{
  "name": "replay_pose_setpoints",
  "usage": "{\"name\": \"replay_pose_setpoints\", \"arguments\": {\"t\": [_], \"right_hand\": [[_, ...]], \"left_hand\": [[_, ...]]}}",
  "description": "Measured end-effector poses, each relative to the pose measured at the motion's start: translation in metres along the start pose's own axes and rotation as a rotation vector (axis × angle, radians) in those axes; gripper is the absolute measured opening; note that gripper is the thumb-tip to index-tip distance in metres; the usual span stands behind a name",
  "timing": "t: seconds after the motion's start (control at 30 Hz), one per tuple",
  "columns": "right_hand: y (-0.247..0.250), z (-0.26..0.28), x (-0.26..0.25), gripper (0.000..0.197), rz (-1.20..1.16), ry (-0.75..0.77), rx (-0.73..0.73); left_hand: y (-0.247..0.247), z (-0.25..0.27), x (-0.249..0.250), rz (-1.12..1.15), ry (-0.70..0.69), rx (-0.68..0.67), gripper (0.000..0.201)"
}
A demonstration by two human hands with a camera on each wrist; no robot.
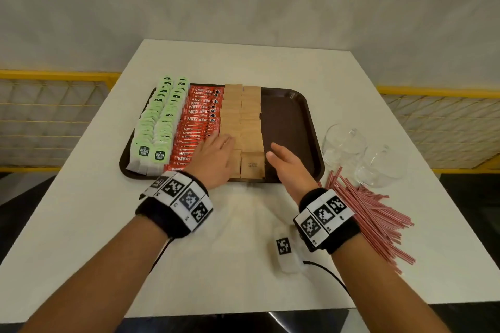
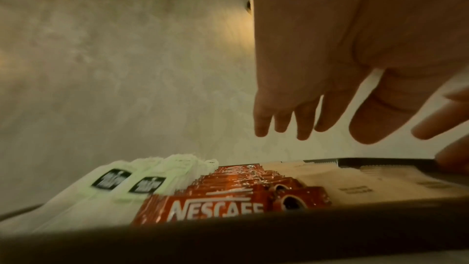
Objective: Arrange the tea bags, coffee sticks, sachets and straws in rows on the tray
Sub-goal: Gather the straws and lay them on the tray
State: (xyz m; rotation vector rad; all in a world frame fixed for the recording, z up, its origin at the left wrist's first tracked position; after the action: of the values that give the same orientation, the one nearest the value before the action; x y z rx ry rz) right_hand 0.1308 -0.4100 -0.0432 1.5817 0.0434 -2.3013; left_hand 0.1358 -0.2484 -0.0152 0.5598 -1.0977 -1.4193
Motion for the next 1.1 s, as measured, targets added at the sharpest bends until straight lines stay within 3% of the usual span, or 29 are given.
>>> {"name": "replay_pose_setpoints", "arguments": {"t": [0.2, 0.53, 0.67, 0.83, 0.9, 0.97, 1.03, 1.1], "right_hand": [[-0.005, 0.0, 0.007, 0.052, 0.078, 0.004, 0.054], [-0.014, -0.004, 0.002, 0.055, 0.127, -0.016, 0.076], [-0.017, 0.008, -0.008, 0.051, 0.158, 0.033, 0.11], [0.004, 0.057, -0.013, 0.041, 0.296, 0.173, 0.068], [0.029, 0.085, -0.007, 0.039, 0.335, 0.13, 0.09], [0.061, 0.106, 0.005, 0.042, 0.411, 0.04, 0.205], [0.087, 0.118, 0.018, 0.053, 0.587, -0.155, 0.277], [0.102, 0.124, 0.03, 0.067, 0.734, -0.33, 0.251]], "left_hand": [[0.003, -0.027, 0.004, -0.142, -0.009, -0.077, 0.05], [0.01, -0.015, 0.0, -0.098, 0.013, 0.013, 0.05], [0.013, -0.007, 0.024, -0.006, -0.119, 0.058, 0.056], [0.009, 0.018, 0.067, 0.37, -0.335, 0.115, 0.053], [0.001, 0.026, 0.083, 0.471, -0.366, 0.095, 0.051], [-0.012, 0.027, 0.096, 0.533, -0.354, 0.038, 0.048], [-0.026, 0.023, 0.108, 0.555, -0.31, -0.043, 0.047], [-0.038, 0.02, 0.118, 0.54, -0.258, -0.123, 0.05]]}}
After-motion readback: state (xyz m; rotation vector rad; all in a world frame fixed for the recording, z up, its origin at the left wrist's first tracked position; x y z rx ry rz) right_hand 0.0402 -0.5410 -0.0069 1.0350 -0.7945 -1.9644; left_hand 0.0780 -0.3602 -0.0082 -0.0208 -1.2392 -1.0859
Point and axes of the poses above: each hand's wrist, its own z-axis away from the middle knuckle, its own y-axis out of the back of the hand, x = y × z, the point moved 3 cm from there along -z, towards the middle knuckle, and after that the axes turned 11 degrees about -x, right-handed, at the moved point
